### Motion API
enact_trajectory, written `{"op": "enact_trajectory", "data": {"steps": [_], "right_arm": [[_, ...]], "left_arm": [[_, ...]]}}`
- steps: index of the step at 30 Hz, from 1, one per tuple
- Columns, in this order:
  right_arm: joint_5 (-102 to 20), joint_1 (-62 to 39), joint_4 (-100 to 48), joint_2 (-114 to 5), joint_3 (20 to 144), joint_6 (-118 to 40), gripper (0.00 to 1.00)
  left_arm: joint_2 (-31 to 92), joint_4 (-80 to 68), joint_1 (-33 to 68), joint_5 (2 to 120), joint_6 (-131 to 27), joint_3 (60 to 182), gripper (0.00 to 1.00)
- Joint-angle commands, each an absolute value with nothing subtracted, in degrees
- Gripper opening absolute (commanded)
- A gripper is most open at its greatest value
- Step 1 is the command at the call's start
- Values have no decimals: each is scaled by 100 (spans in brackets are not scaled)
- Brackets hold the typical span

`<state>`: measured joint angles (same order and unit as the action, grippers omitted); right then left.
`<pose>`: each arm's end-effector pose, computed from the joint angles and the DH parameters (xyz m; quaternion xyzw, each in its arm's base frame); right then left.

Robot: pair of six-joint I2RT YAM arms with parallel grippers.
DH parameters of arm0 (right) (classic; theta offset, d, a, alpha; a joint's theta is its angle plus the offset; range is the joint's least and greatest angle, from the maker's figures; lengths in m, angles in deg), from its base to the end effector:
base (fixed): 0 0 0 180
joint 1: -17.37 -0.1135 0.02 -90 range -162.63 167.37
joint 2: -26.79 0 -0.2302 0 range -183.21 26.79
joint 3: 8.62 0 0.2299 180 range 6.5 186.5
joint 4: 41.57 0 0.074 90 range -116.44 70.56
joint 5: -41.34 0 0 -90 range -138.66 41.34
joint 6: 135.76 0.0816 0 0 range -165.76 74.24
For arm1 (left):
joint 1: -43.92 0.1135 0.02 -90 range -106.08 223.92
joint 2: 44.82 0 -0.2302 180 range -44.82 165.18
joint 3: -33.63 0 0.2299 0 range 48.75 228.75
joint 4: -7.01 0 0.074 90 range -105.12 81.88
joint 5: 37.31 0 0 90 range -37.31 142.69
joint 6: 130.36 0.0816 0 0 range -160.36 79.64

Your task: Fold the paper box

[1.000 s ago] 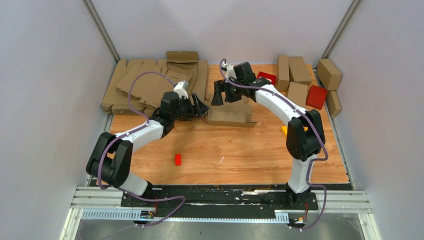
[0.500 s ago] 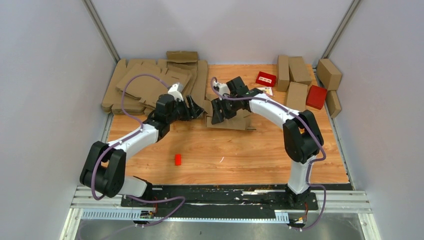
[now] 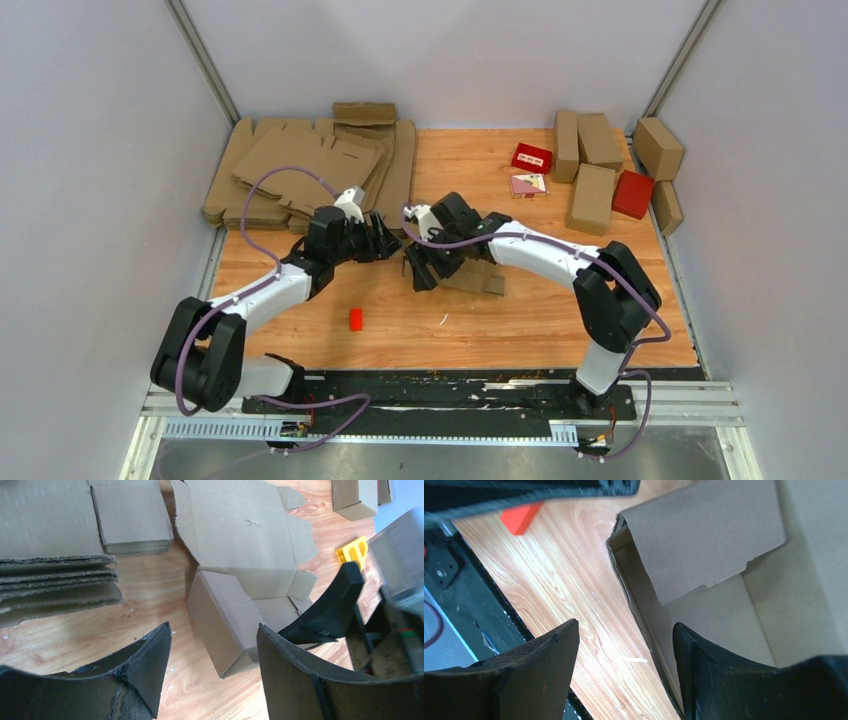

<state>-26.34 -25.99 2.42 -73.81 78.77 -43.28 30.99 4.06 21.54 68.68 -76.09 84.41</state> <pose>0.2457 0.2746 0.1616 -0.3799 0.8628 0.2789 0.1828 0.2749 -0.1375 0.1679 -0.0275 0.8513 -0.3520 0.3881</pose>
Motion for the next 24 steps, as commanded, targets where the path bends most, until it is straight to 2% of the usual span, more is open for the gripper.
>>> {"op": "enact_trajectory", "data": {"steps": [1,11,24], "right_arm": [[-2996,-2877,-204,-7054,7444,-4256,70],[-2906,-3061,-1047,-6719,6471,-3932,79],[-2906,-3131,-1795,-6608,5875,-3770,79]], "left_arm": [[2716,192,2185,7002,-7354,8398,71],[2318,-315,1925,7378,-6929,8238,72],[3092,-269,1259,6629,-7115,8194,69]]}}
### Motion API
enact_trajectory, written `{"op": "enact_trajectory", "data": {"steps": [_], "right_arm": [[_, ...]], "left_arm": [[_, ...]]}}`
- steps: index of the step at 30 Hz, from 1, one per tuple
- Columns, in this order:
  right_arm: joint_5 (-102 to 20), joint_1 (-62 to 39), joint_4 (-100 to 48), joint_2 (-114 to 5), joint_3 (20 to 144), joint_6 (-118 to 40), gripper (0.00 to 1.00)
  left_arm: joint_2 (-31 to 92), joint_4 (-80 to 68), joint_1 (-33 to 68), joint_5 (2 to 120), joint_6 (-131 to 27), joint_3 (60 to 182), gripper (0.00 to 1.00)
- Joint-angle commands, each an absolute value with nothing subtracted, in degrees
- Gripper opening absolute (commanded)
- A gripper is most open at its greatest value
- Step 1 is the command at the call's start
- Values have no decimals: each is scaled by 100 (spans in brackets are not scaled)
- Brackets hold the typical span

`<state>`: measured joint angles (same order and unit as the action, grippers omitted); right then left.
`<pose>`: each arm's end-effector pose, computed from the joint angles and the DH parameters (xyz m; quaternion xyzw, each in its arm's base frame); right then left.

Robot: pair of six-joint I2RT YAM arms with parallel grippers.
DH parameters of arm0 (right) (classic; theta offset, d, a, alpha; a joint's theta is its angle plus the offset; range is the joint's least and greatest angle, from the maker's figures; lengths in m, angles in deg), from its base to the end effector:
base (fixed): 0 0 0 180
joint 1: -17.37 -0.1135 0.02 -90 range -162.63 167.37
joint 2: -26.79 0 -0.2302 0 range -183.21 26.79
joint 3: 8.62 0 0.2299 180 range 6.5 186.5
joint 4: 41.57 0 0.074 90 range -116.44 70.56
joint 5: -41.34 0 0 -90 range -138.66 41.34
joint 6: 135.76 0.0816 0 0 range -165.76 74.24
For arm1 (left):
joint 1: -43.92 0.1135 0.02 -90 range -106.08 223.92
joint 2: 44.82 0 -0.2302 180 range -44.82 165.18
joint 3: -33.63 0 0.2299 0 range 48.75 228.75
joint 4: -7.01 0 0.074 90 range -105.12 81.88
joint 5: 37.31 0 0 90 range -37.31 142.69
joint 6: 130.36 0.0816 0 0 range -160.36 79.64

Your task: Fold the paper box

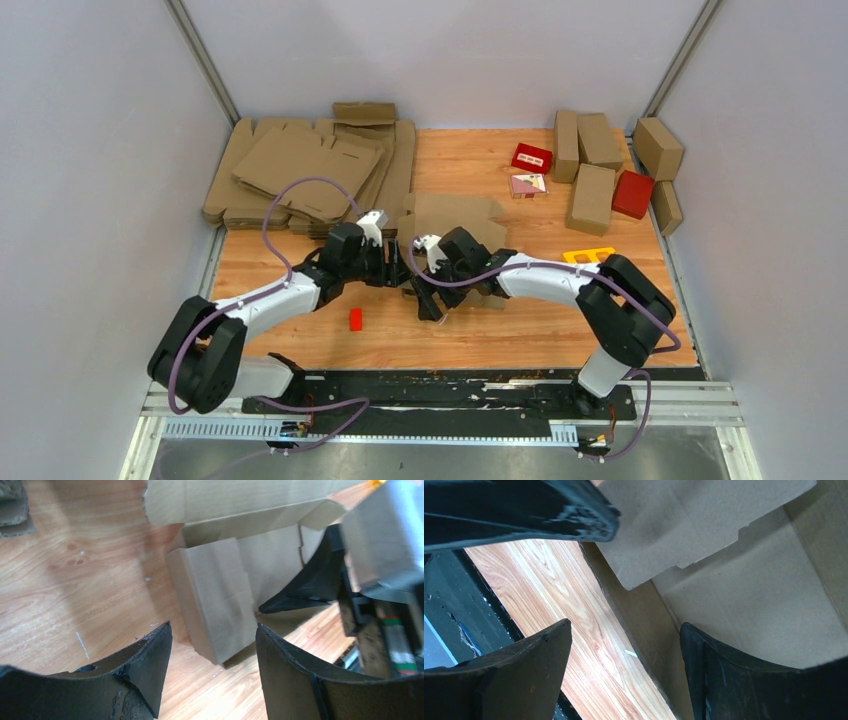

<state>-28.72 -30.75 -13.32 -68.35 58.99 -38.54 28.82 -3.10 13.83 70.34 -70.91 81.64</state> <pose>0.1991 0.2637 0.1119 -0.3766 0.8642 0.2811 0.1798 0.2347 -0.1646 0.1463 0.0664 0.8797 -0.3453 0.3200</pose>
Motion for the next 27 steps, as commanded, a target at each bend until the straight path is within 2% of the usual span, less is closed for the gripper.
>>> {"op": "enact_trajectory", "data": {"steps": [1,6,8,11,15,16,27], "right_arm": [[-2911,-3135,-1819,-6608,5858,-3771,79],[-2928,-3150,-1914,-6557,5798,-3752,79],[-2945,-3159,-1937,-6497,5784,-3746,79],[-3008,-3159,-1918,-6355,5756,-3721,79],[-3118,-3159,-1820,-5968,5725,-3630,79],[-3145,-3159,-1810,-5825,5702,-3602,80],[-4752,-3131,-1094,-3765,4977,-3046,83]], "left_arm": [[3113,-260,1222,6507,-7143,8180,69],[3345,-214,1009,5956,-7116,8190,64],[3405,-244,896,5731,-7047,8256,58],[3420,-480,708,5322,-6892,8389,33],[3357,-911,473,4705,-6664,8573,4],[3336,-1069,412,4547,-6610,8613,0],[2997,-2018,-532,3193,-6365,8870,0]]}}
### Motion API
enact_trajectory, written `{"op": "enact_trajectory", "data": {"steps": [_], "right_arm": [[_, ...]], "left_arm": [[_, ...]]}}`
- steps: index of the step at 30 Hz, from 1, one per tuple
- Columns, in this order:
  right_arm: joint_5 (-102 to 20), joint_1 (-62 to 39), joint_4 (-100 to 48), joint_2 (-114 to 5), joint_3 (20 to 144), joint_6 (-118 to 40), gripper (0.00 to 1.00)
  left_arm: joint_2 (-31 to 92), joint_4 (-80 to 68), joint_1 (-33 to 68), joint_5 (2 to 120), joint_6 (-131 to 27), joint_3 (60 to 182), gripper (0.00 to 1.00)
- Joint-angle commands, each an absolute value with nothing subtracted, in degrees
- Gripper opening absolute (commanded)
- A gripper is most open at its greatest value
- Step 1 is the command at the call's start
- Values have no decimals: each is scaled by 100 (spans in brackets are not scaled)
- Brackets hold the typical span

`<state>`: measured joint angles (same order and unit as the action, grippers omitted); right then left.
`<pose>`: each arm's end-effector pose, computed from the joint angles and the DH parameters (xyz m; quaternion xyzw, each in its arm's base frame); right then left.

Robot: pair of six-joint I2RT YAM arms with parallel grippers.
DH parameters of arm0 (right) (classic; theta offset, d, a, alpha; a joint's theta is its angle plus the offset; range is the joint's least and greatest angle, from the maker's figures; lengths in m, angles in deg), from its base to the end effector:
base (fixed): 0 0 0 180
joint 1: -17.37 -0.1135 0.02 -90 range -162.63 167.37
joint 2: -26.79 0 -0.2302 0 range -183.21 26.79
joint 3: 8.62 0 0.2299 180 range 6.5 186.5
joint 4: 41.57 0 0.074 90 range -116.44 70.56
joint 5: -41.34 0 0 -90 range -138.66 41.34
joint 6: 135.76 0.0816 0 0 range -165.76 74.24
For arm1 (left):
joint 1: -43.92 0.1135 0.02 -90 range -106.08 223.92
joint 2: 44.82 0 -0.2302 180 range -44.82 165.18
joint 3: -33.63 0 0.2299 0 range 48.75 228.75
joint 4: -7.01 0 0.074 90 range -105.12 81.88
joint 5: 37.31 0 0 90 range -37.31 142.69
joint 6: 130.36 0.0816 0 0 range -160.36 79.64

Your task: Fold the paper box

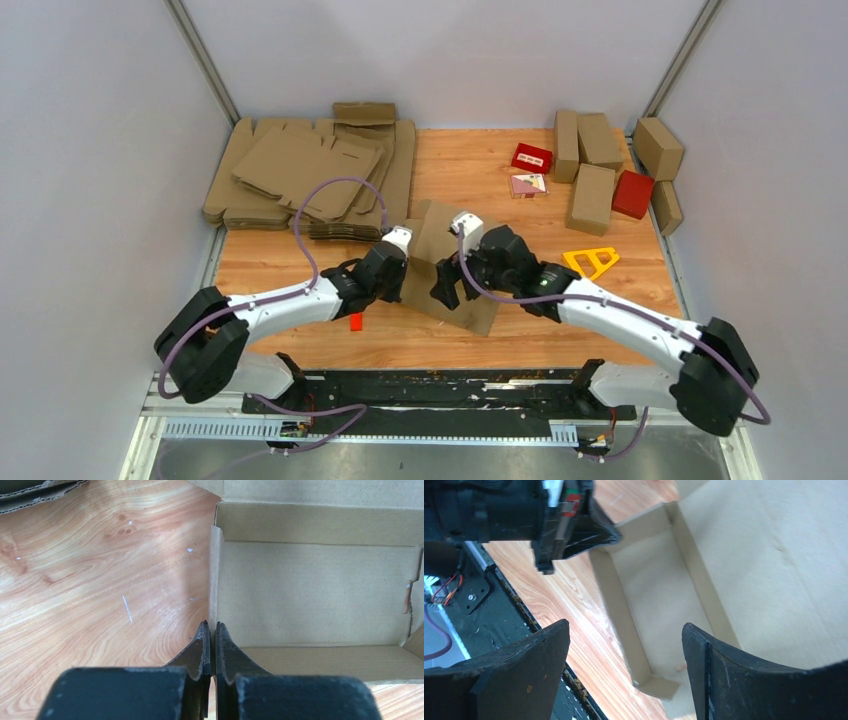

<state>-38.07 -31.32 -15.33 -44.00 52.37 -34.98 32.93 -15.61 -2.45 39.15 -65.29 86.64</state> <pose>0.1838 0.2319 0.2010 -0.3278 0.8256 0.2955 0.3515 0.2097 -0.1923 0.1295 0.1300 0.9169 -0.1212 0.3574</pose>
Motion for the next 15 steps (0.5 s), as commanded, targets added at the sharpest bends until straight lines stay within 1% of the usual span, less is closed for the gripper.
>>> {"op": "enact_trajectory", "data": {"steps": [1,3,4,7,9,13,15], "right_arm": [[-5083,-3106,-934,-3568,4914,-2904,85],[-5536,-3017,-607,-3249,4747,-2587,90],[-5633,-2973,-541,-3104,4665,-2534,91],[-5752,-2865,-517,-2812,4280,-2440,91],[-5722,-2827,-517,-2722,4116,-2396,91],[-5700,-2817,-524,-2554,3884,-2260,91],[-5698,-2816,-538,-2466,3781,-2180,91]], "left_arm": [[2983,-2070,-586,3139,-6394,8860,0],[2975,-2077,-662,3054,-6458,8811,3],[2978,-2049,-686,3043,-6461,8786,8],[3070,-1912,-689,3104,-6429,8792,30],[3162,-1796,-689,3117,-6368,8879,40],[3473,-1867,-681,2980,-6194,9222,52],[3677,-1872,-659,2979,-6123,9349,52]]}}
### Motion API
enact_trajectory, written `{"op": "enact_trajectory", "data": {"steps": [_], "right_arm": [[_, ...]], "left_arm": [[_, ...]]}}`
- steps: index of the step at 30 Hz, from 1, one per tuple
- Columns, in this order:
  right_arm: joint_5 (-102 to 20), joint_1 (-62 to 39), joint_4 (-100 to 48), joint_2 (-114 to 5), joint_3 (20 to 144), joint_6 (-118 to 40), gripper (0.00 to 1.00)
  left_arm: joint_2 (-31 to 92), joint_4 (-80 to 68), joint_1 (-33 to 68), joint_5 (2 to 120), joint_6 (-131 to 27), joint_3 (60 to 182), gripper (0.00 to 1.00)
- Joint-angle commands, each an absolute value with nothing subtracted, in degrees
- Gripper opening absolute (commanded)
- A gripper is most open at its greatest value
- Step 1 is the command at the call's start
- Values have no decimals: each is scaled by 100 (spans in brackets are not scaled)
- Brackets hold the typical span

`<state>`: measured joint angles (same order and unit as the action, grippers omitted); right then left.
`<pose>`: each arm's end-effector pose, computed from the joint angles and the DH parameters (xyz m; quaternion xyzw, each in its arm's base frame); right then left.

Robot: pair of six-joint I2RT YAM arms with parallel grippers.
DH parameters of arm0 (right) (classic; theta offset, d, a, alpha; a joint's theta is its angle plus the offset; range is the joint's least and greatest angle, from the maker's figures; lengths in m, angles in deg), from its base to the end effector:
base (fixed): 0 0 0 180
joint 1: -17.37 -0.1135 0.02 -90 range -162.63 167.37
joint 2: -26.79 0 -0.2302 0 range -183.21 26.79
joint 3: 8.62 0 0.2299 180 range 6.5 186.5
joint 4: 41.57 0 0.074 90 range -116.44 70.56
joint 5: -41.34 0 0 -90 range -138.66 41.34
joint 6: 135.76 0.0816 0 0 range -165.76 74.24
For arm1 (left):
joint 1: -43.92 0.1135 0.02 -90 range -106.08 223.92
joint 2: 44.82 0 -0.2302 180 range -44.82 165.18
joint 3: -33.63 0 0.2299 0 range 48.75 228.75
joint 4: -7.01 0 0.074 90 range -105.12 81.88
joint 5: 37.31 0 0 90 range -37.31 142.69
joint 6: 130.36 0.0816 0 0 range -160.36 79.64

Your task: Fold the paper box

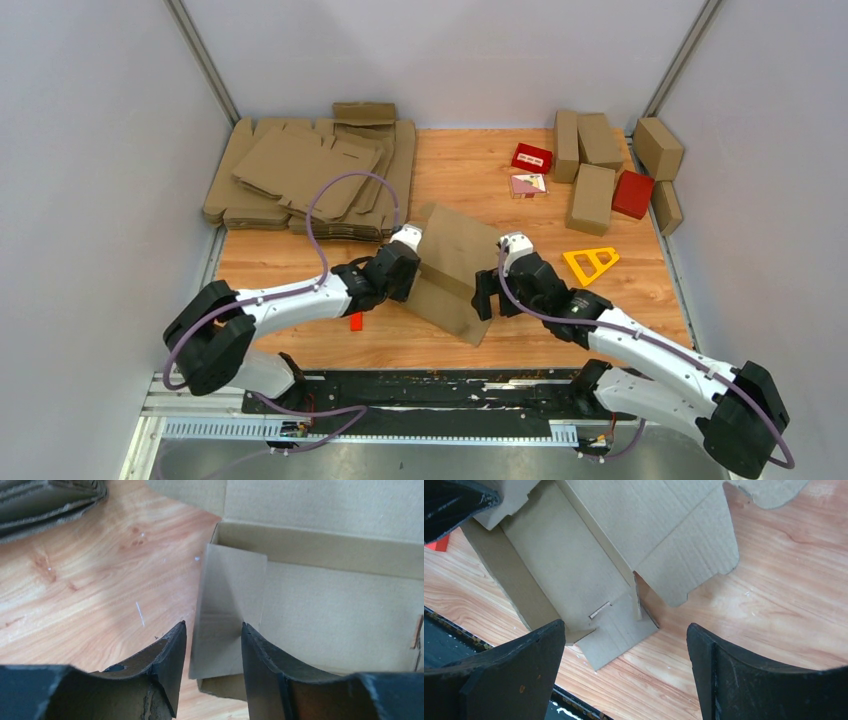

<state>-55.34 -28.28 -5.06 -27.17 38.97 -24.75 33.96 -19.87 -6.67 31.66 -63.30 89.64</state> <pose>0.1652 0.1554 0.1686 -0.1725 0.8990 0.1746 0.3627 0.2032 -0.2012 0.1359 0.1594 0.9112 -0.0657 0.3742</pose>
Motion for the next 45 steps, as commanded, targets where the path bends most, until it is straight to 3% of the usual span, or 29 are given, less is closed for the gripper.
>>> {"op": "enact_trajectory", "data": {"steps": [1,6,10,13,17,20,26,28,33,38,45], "right_arm": [[-5712,-2816,-530,-2414,3738,-2143,91],[-5711,-2816,-471,-2056,3581,-2091,91],[-5767,-2817,-360,-1805,3576,-2147,91],[-5785,-2816,-292,-1722,3574,-2156,91],[-5767,-2813,-313,-1706,3504,-2131,91],[-5758,-2816,-322,-1754,3461,-2115,91],[-5848,-2807,-288,-1906,3393,-2008,91],[-5851,-2807,-261,-1947,3400,-1962,92],[-5727,-2746,-188,-2101,3448,-1836,91],[-5612,-2666,-337,-2180,3440,-1821,86],[-5736,-2323,-398,-2574,3706,-1816,76]], "left_arm": [[3775,-1880,-646,2988,-6106,9402,50],[4161,-1892,-568,3028,-6013,9565,51],[4417,-1943,-412,3131,-5982,9602,39],[4522,-1985,-399,3017,-6018,9590,36],[4618,-2275,-443,2758,-6091,9672,16],[4651,-2461,-585,2414,-6112,9719,7],[4667,-2840,-766,2157,-6319,9829,5],[4588,-2800,-776,2276,-6397,9774,12],[4171,-2479,-770,2575,-6593,9373,48],[3840,-2182,-768,2660,-6595,9122,60],[3599,-2054,-759,2809,-6555,9091,69]]}}
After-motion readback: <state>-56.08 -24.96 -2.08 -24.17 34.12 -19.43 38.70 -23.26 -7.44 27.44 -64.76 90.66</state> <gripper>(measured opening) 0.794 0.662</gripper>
